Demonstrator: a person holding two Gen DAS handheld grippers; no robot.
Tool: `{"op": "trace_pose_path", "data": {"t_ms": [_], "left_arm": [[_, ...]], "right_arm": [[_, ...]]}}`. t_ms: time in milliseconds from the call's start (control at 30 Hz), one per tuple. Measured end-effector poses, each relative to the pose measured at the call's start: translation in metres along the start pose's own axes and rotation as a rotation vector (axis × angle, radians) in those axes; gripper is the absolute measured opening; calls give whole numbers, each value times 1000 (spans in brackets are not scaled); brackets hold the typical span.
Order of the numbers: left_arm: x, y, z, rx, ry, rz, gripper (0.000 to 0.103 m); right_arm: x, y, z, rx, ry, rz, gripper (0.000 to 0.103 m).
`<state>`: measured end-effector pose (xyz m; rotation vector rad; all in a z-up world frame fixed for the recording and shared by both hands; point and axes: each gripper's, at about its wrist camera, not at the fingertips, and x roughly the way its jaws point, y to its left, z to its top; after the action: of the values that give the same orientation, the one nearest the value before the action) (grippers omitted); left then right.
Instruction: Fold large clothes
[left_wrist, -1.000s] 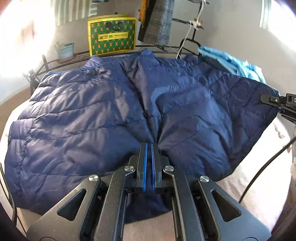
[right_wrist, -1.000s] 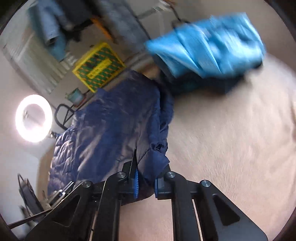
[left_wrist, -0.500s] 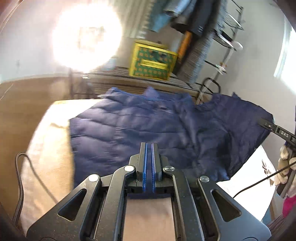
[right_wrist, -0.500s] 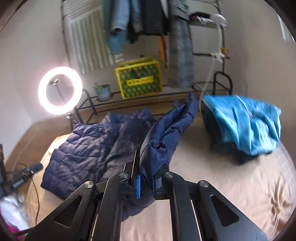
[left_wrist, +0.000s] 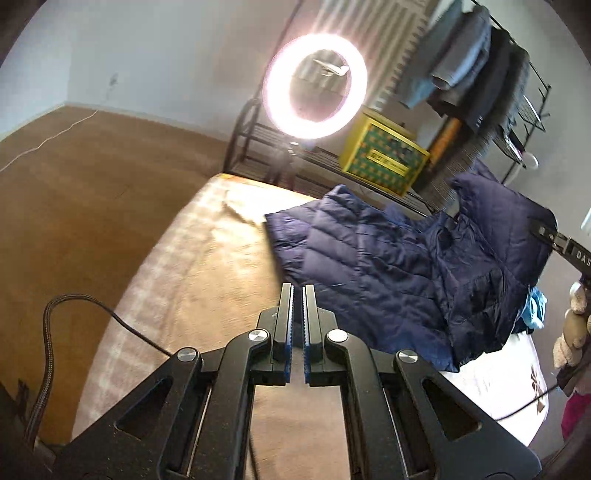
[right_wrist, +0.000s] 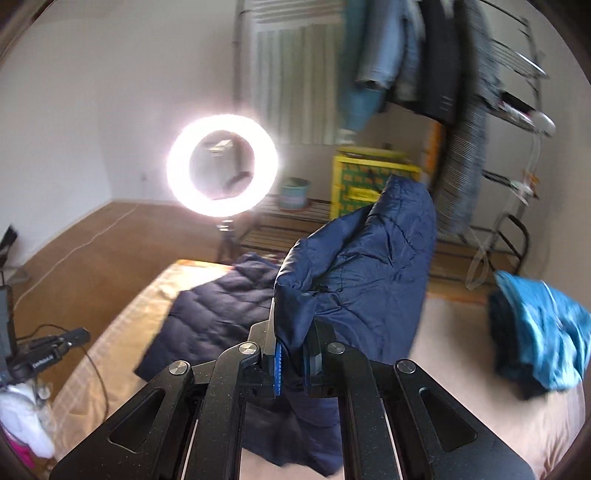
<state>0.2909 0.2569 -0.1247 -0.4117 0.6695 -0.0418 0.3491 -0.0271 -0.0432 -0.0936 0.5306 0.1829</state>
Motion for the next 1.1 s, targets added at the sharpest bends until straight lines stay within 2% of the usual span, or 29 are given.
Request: {"op": "trace_pose_path", "data": {"t_ms": [200, 367, 500, 633, 767, 867, 933, 1000, 1100], "left_arm": [[-15, 36, -8, -58, -18, 33, 1], [-19, 56, -10, -79, -16, 61, 1], [-20, 63, -8, -75, -21, 79, 1], [-18, 65, -5, -71, -24, 80, 1], [-17, 61, -1, -72, -31, 68, 1], [-15, 51, 4, -59, -31, 54, 1], [-10, 40, 8, -36, -25, 44, 1], [-6, 29, 13, -12, -18, 31, 1], [5, 4, 21, 46, 2, 9, 1]], "right_arm": [[57, 89, 0, -106, 50, 114, 6], [118, 154, -32, -185, 186, 196, 5], [146, 183, -59, -258, 245, 206, 5], [156, 178, -67, -232, 278, 241, 6], [145, 171, -64, -211, 279, 335, 15], [133, 164, -57, -181, 280, 440, 30], [116, 153, -50, -146, 260, 498, 32], [101, 140, -45, -134, 225, 505, 32], [78, 102, -38, -96, 159, 433, 32]]}}
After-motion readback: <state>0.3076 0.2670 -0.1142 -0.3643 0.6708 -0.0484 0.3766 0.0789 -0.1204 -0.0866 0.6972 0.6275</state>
